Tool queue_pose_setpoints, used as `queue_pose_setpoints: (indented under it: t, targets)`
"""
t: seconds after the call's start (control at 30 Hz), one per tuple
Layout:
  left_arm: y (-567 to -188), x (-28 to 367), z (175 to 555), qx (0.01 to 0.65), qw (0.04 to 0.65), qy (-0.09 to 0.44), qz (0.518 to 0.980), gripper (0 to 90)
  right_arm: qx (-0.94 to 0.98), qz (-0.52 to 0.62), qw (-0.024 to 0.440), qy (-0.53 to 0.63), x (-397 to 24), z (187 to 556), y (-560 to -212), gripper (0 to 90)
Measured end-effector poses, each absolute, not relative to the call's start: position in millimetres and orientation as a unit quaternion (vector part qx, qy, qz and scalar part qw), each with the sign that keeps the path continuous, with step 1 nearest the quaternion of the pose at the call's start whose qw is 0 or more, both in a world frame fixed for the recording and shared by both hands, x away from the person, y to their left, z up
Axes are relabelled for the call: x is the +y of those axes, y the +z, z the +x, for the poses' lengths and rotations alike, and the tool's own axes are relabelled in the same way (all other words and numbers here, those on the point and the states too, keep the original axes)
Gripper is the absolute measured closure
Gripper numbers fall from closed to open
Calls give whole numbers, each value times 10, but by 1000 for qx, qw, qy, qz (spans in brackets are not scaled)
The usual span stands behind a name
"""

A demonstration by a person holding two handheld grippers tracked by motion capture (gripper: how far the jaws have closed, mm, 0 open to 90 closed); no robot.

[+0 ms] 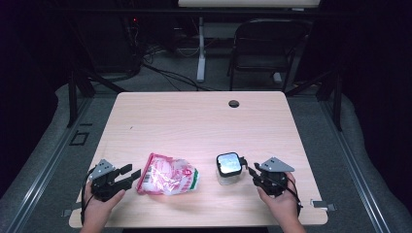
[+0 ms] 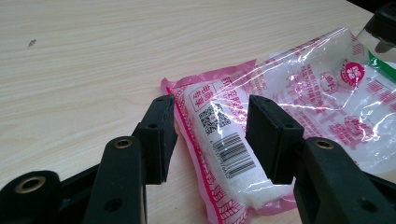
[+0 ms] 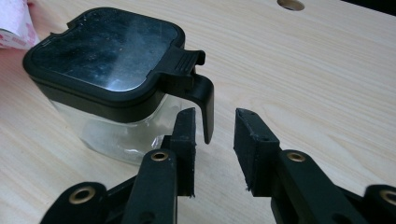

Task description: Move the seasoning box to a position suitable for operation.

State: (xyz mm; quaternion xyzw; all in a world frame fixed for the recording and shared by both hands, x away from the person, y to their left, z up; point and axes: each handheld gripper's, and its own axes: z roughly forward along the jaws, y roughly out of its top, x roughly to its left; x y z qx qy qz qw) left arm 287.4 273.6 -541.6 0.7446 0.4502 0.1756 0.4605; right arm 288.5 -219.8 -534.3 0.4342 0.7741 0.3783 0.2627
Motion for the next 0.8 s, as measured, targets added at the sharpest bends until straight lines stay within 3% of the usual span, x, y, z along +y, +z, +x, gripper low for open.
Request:
queue_pose_setpoints:
  t: [0.3, 0.7, 0.8]
  targets:
    - [-5419, 2703, 2859, 445, 459, 171, 749, 520, 763, 455, 255, 381, -2124, 2980, -5501, 701]
    - [-5407, 2557, 2796, 423, 464, 167, 760, 525, 763, 439, 283, 381, -1981, 3044, -5583, 713]
    - [-5425, 2484, 2792, 414, 465, 160, 766, 527, 763, 439, 284, 380, -2001, 3060, -5577, 784]
